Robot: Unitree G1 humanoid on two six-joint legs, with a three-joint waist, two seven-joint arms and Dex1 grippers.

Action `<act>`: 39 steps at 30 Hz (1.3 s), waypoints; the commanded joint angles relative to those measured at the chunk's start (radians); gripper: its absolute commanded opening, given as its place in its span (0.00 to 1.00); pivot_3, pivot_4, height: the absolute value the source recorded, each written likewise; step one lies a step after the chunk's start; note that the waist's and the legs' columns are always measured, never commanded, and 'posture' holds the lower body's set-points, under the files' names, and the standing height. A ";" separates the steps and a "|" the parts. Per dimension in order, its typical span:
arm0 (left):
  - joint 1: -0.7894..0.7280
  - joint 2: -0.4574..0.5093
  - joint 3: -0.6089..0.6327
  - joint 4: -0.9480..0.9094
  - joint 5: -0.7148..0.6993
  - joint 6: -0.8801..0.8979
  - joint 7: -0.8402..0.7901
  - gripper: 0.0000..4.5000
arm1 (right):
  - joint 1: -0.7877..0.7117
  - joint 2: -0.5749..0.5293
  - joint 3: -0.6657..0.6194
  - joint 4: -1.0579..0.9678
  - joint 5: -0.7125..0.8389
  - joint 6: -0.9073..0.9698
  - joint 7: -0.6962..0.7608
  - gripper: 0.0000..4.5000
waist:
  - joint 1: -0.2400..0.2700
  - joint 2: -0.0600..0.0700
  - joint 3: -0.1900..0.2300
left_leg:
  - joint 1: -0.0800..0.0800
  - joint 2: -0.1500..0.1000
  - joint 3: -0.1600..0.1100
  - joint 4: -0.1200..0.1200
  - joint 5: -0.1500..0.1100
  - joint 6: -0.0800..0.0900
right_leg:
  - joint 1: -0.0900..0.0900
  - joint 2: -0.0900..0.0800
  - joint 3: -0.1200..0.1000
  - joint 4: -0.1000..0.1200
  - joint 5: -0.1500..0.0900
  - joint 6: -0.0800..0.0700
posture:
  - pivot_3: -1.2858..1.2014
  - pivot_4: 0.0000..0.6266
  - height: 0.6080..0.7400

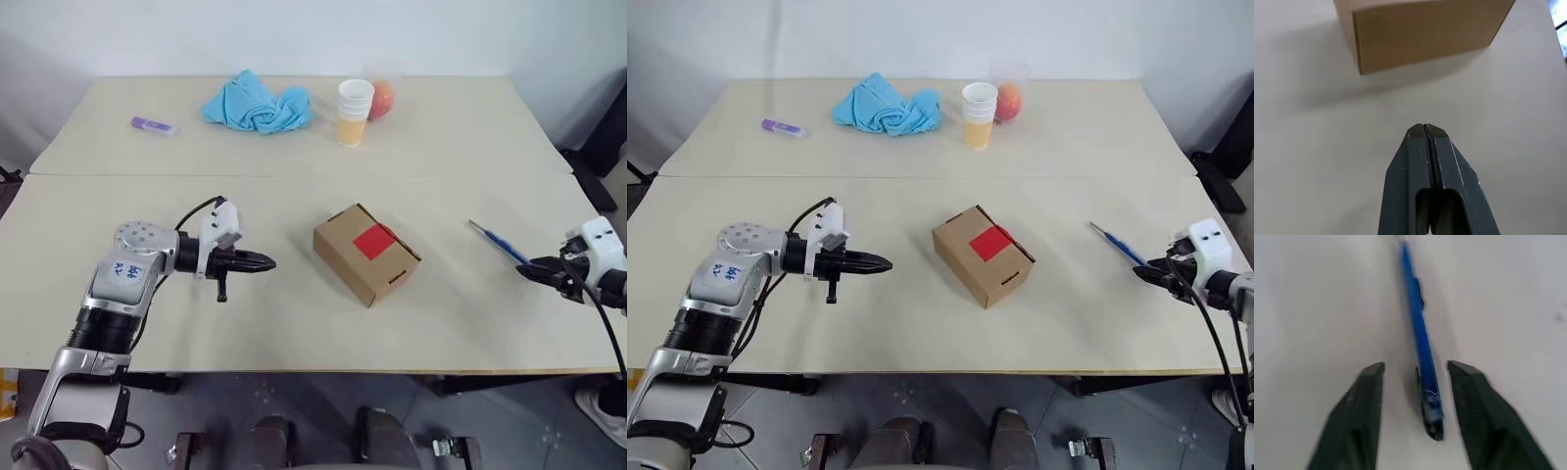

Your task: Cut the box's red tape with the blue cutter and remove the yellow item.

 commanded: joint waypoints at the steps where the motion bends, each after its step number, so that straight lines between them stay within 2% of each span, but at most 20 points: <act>1: 0.031 0.010 0.025 -0.089 -0.030 0.050 0.038 0.00 | 0.006 -0.050 -0.090 -0.121 0.113 0.033 0.143 0.76 | 0.000 0.000 0.000 | 0.000 0.000 0.000 0.000 0.000 0.000 | 0.000 0.000 0.000 0.000 0.000 0.000 | 0.52 0.24 1.00; 3: 0.046 0.005 0.019 -0.108 -0.027 0.069 0.060 0.00 | 0.026 -0.057 -0.088 -0.191 0.145 0.074 0.187 0.76 | 0.000 0.000 0.000 | 0.001 0.001 0.000 0.000 0.000 0.000 | 0.000 0.001 0.000 0.000 0.000 0.000 | 0.52 0.24 1.00; 5: 0.066 -0.016 0.004 -0.129 -0.014 0.105 0.110 0.00 | 0.043 -0.026 -0.060 -0.292 0.142 0.064 0.172 0.68 | 0.001 0.000 0.000 | 0.001 0.002 0.000 0.000 0.000 0.000 | 0.001 0.001 0.000 0.000 0.000 0.000 | 0.52 0.24 1.00; 9: 0.081 -0.082 -0.027 -0.152 -0.004 0.173 0.209 0.00 | 0.020 0.100 0.015 -0.373 0.035 -0.067 0.019 0.38 | 0.002 0.000 0.000 | 0.002 0.001 -0.002 0.001 0.000 0.000 | 0.001 0.001 0.002 0.000 0.000 0.000 | 0.52 0.24 1.00; 14: 0.066 -0.182 -0.082 -0.148 0.008 0.224 0.301 0.00 | -0.038 0.263 0.143 -0.325 -0.157 -0.291 -0.174 0.00 | 0.005 0.000 0.000 | 0.002 0.000 -0.002 0.001 0.000 0.000 | -0.001 0.000 0.003 0.002 0.000 0.000 | 0.52 0.24 1.00; 19: 0.009 -0.283 -0.106 -0.104 0.020 0.245 0.386 0.00 | -0.059 0.393 0.240 -0.337 -0.146 -0.268 -0.149 0.00 | 0.012 0.000 0.000 | 0.002 0.000 -0.002 0.001 0.000 0.000 | -0.001 0.001 0.003 0.002 0.000 0.000 | 0.52 0.24 1.00; 25: -0.014 -0.310 -0.138 -0.097 0.023 0.273 0.408 0.00 | -0.036 0.452 0.321 -0.499 -0.089 -0.109 -0.097 0.00 | 0.003 0.000 0.000 | 0.002 -0.001 -0.002 0.001 0.000 0.000 | -0.001 0.001 0.003 0.002 0.000 0.000 | 0.52 0.24 1.00; 28: -0.009 -0.286 -0.142 -0.115 0.009 0.292 0.382 0.00 | -0.026 0.451 0.346 -0.542 -0.114 -0.021 -0.126 0.00 | 0.001 0.000 0.000 | 0.002 -0.001 -0.002 0.001 0.000 -0.001 | -0.001 0.002 0.003 0.002 0.000 0.000 | 0.52 0.24 1.00; 33: 0.026 -0.163 -0.137 -0.195 -0.028 0.335 0.285 0.00 | 0.025 0.485 0.376 -0.658 -0.111 0.086 -0.179 0.00 | -0.003 0.000 0.000 | 0.002 0.000 -0.002 0.000 0.000 -0.001 | -0.002 0.002 0.003 0.002 0.000 -0.001 | 0.52 0.24 1.00; 39: 0.029 -0.109 -0.117 -0.215 -0.036 0.346 0.276 0.00 | 0.068 0.511 0.400 -0.759 -0.108 0.208 -0.240 0.00 | 0.000 0.000 0.000 | 0.002 0.000 -0.002 0.000 0.000 -0.001 | -0.001 0.002 0.004 0.003 0.000 -0.001 | 0.52 0.24 1.00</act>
